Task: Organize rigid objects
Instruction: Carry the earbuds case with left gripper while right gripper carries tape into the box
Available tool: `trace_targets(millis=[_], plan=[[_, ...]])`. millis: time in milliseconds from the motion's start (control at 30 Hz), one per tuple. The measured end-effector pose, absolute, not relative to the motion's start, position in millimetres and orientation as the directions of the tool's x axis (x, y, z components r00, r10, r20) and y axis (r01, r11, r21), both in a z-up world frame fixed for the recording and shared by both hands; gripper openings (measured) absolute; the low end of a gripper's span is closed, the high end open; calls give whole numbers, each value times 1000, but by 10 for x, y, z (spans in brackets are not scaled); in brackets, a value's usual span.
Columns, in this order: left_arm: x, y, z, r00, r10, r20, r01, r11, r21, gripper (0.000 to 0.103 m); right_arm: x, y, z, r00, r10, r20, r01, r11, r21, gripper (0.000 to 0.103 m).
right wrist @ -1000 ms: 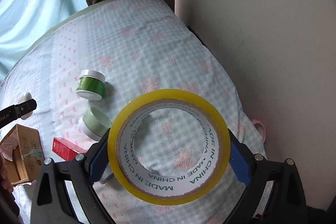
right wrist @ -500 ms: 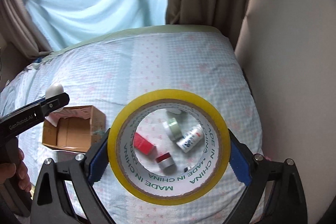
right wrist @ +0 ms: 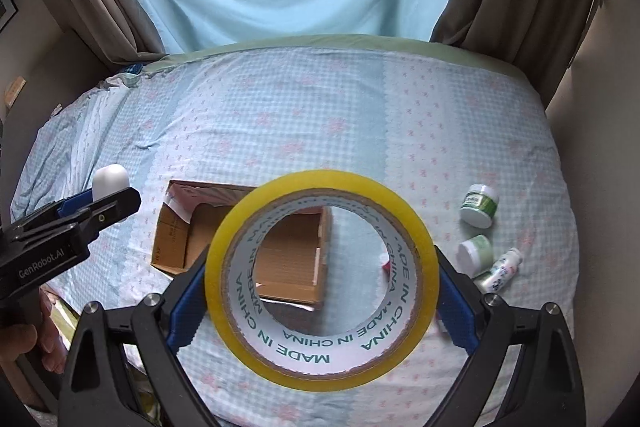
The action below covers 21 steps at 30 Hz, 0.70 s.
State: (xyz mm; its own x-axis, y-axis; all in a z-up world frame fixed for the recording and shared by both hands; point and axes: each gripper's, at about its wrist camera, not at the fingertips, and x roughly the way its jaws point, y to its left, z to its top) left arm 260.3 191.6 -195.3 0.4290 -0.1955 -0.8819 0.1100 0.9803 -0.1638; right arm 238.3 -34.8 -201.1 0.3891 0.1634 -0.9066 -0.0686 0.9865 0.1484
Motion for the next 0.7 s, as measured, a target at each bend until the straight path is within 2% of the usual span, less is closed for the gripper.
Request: trace_targets(millis=[300, 700], plan=[[3102, 2483, -2817, 314, -172, -934, 180, 976, -119, 57, 2760, 549, -2782, 297, 199, -934, -40, 980, 196, 95], [3538, 2446, -4168, 165, -153, -974, 185, 975, -122, 57, 3148, 971, -4056, 176, 169, -970, -235, 964, 125, 96]])
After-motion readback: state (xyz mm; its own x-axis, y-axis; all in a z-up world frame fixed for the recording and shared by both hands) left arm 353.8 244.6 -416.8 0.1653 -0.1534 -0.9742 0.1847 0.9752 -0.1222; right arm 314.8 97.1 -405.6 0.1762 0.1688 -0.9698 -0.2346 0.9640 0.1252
